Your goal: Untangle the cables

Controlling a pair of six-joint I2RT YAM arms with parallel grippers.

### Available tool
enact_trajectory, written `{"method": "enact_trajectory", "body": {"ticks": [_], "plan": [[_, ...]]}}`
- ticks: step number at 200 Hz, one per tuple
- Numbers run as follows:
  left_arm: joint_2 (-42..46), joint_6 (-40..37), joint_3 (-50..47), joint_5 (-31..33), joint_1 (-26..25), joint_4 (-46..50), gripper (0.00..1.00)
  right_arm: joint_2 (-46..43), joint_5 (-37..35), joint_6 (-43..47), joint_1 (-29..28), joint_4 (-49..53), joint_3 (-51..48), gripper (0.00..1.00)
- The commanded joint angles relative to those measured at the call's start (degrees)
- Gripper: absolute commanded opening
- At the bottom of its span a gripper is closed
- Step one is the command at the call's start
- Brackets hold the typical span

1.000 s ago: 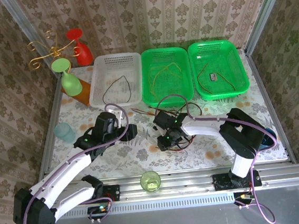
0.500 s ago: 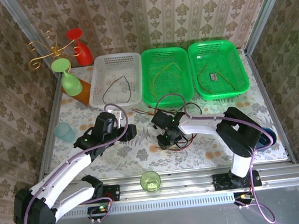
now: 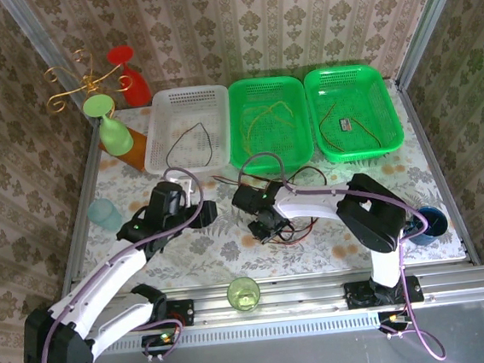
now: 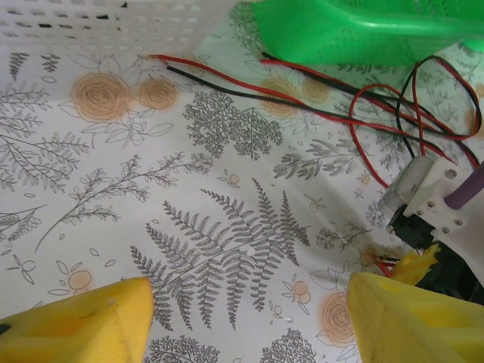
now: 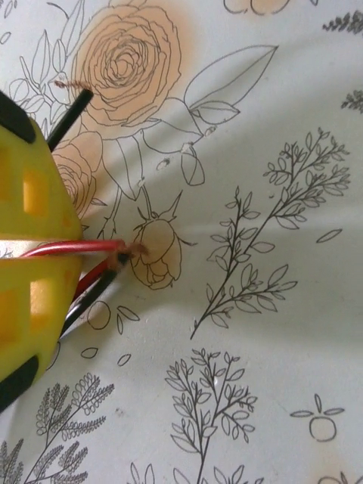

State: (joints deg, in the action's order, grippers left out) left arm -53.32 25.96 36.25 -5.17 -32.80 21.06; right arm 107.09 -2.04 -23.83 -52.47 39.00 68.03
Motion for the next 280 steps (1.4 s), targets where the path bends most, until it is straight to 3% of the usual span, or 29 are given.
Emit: {"method": "enact_trajectory", "body": {"ticks": [1,13,46,81,121,148,219,280], "plan": [[2.3,-0.1,0.4,-1.2,1.3,1.9,0.69,2.1,0.4,0.3,-1.1,-0.5,0.2,0.08],[2.9,-0.3,1.3,-1.2,1.7,3.0,0.69,1.2,0.8,0.6,-1.1,-1.3,-0.5,0.0],[3.1,-1.8,5.0,-1.8,2.9,5.5,0.69,-7.0,0.4,3.2,-0.9,-3.2,-3.4,0.0],[1.9,-3.2,11.0,-3.4,4.4,7.5,0.69,-20.3,-5.6,5.7,0.1,-7.9,-6.2,0.0],[-1.1,-3.9,18.5,-6.7,5.8,8.7,0.7,-31.3,-2.7,4.2,4.7,-15.7,-7.6,0.0],[-2.2,-0.3,21.3,-11.5,6.3,5.1,0.69,-36.1,-1.2,2.6,7.3,-20.2,-7.2,0.0],[-5.0,0.7,26.9,-14.3,6.3,3.0,0.69,-40.7,2.3,2.4,10.7,-26.8,-0.6,0.0],[-4.4,0.3,26.5,-14.8,6.3,2.2,0.69,-39.4,3.2,5.1,11.6,-33.0,9.6,0.0]]}}
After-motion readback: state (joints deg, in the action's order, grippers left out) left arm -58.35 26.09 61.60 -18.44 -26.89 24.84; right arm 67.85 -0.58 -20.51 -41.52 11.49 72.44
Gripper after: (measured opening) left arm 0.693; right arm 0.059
